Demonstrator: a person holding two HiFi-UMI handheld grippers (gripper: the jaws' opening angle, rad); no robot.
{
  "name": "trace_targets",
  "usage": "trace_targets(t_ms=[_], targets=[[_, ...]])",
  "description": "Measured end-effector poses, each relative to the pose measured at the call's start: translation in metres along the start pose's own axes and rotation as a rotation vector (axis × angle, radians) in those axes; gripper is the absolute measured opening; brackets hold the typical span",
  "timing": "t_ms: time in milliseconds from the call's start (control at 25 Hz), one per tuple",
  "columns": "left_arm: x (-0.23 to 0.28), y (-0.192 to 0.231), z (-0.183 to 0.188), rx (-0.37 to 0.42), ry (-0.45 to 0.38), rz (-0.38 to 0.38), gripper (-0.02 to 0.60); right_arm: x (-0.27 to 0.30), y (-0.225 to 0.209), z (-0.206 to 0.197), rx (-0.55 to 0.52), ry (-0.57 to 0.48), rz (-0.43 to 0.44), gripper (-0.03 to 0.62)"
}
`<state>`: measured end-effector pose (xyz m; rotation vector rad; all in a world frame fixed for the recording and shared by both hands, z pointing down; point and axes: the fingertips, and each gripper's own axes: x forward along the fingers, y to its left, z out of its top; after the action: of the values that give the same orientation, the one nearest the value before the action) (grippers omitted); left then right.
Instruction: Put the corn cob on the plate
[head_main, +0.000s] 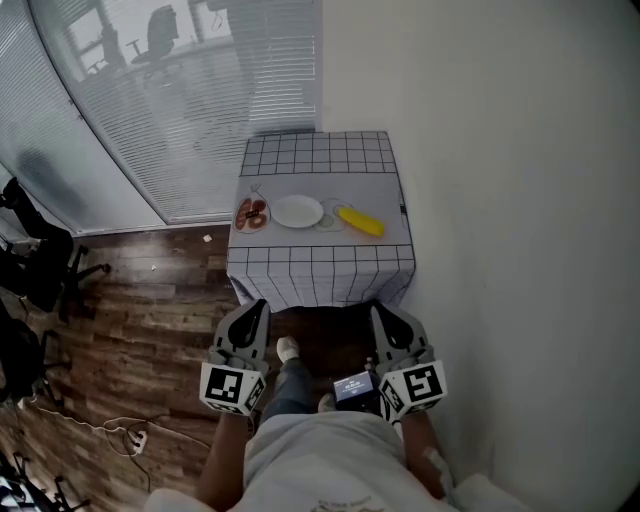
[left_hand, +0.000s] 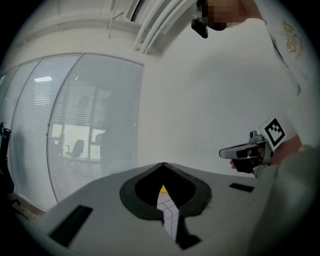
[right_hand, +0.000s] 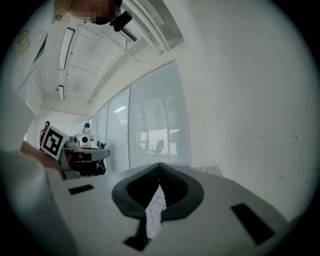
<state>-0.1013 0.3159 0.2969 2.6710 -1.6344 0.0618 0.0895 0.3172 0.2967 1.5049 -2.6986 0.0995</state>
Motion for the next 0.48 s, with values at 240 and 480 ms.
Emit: trace_targets(t_ms=[240,480], targets=[[0.045,0.027,-0.013,-0.009,0.012,-0.023,0.008,0.049,-0.013,0.005,-0.008,-0.011,0.02,0.006],[0.104,0.078,-0.017,-0.012,0.025,-0.038,0.008,0.121,-0.028,0.01,-0.024,0.001,0.044,0.006]])
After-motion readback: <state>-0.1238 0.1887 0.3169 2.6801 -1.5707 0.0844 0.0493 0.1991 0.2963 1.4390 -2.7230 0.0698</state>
